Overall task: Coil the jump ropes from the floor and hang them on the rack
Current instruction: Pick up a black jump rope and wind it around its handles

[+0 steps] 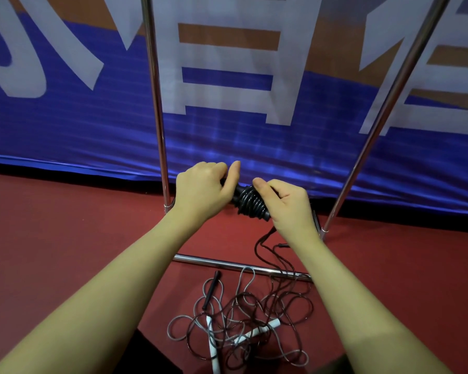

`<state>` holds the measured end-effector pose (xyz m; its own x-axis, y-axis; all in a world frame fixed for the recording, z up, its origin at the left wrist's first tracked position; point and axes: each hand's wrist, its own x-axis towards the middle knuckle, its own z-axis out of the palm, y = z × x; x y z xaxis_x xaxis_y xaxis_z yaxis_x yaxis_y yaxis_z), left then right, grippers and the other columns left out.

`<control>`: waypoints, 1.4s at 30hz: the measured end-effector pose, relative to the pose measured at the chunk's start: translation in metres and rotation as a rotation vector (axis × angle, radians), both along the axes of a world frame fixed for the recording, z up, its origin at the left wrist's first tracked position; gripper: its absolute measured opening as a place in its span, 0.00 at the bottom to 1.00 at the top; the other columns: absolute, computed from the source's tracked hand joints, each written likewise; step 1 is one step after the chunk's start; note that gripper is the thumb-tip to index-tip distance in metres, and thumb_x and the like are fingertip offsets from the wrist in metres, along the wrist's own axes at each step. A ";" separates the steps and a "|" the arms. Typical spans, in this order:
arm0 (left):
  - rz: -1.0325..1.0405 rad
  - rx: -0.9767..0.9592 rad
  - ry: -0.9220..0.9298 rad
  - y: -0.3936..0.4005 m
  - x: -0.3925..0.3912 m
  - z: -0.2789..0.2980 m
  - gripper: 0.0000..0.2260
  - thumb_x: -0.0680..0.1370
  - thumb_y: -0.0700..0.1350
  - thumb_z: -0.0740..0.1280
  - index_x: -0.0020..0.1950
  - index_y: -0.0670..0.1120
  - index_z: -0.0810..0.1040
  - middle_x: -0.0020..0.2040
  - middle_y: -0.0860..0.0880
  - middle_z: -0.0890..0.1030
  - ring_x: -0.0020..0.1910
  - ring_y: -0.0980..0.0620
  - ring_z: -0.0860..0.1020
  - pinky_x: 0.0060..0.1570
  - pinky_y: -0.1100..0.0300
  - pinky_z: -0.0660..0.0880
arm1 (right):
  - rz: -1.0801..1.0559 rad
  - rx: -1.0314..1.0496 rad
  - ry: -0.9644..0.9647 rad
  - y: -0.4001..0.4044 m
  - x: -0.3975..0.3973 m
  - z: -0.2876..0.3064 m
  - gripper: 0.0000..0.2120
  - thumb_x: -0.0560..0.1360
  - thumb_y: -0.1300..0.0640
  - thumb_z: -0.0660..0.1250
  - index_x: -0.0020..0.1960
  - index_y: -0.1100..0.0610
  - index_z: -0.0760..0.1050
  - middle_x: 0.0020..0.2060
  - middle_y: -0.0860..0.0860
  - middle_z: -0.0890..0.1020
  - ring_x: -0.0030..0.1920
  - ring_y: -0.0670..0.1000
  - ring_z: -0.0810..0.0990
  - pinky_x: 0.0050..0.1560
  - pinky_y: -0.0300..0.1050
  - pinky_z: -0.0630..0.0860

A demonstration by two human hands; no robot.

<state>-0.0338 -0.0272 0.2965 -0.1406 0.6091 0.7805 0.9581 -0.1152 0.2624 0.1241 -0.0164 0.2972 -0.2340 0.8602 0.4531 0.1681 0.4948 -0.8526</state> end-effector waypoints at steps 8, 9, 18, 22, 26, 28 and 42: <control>-0.101 0.041 0.223 0.003 -0.009 0.000 0.23 0.77 0.47 0.56 0.22 0.46 0.63 0.17 0.49 0.65 0.17 0.46 0.66 0.28 0.67 0.46 | 0.157 -0.053 -0.073 0.009 0.010 0.001 0.17 0.75 0.56 0.70 0.28 0.57 0.73 0.22 0.48 0.70 0.25 0.44 0.66 0.29 0.38 0.63; -0.117 0.033 0.272 0.003 -0.010 -0.001 0.22 0.77 0.47 0.56 0.21 0.46 0.63 0.17 0.49 0.66 0.17 0.46 0.66 0.28 0.67 0.47 | 0.176 -0.083 -0.079 0.009 0.011 0.001 0.15 0.73 0.56 0.71 0.29 0.57 0.75 0.23 0.50 0.72 0.25 0.46 0.68 0.28 0.37 0.65; -0.305 0.011 0.386 0.000 -0.005 0.000 0.22 0.77 0.45 0.55 0.22 0.46 0.65 0.18 0.48 0.68 0.17 0.45 0.67 0.24 0.63 0.55 | 0.186 -0.181 -0.040 0.013 0.010 0.004 0.11 0.70 0.60 0.73 0.31 0.57 0.75 0.24 0.43 0.74 0.29 0.42 0.70 0.34 0.34 0.67; -0.382 0.022 0.213 -0.008 0.004 0.008 0.20 0.78 0.44 0.54 0.25 0.48 0.60 0.19 0.48 0.66 0.18 0.44 0.66 0.21 0.59 0.61 | 0.202 -0.290 0.113 0.014 0.010 0.006 0.11 0.68 0.53 0.71 0.29 0.53 0.74 0.21 0.44 0.70 0.22 0.42 0.64 0.25 0.34 0.62; -0.318 0.061 0.137 -0.011 0.001 0.015 0.23 0.79 0.44 0.53 0.22 0.43 0.64 0.19 0.47 0.66 0.18 0.44 0.66 0.21 0.58 0.62 | 0.217 -0.280 0.169 0.014 0.011 0.007 0.12 0.75 0.57 0.67 0.32 0.55 0.72 0.21 0.46 0.69 0.22 0.43 0.63 0.24 0.34 0.61; -0.291 0.052 0.114 -0.012 -0.001 0.016 0.25 0.79 0.45 0.52 0.22 0.40 0.67 0.19 0.46 0.67 0.18 0.44 0.67 0.20 0.56 0.65 | 0.233 -0.287 0.167 0.013 0.010 0.006 0.11 0.74 0.56 0.66 0.34 0.56 0.72 0.23 0.51 0.68 0.22 0.44 0.63 0.24 0.35 0.61; 0.042 -0.291 -0.633 0.000 0.000 0.017 0.24 0.84 0.48 0.46 0.47 0.35 0.75 0.35 0.41 0.71 0.41 0.40 0.72 0.42 0.50 0.66 | 0.439 -0.393 0.007 0.000 -0.006 -0.003 0.14 0.82 0.61 0.53 0.43 0.60 0.74 0.25 0.48 0.67 0.21 0.42 0.59 0.22 0.35 0.61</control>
<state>-0.0341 -0.0274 0.3140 -0.5424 0.7652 0.3468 0.6129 0.0781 0.7863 0.1181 -0.0165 0.2942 -0.6040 0.7875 0.1228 0.0127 0.1635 -0.9865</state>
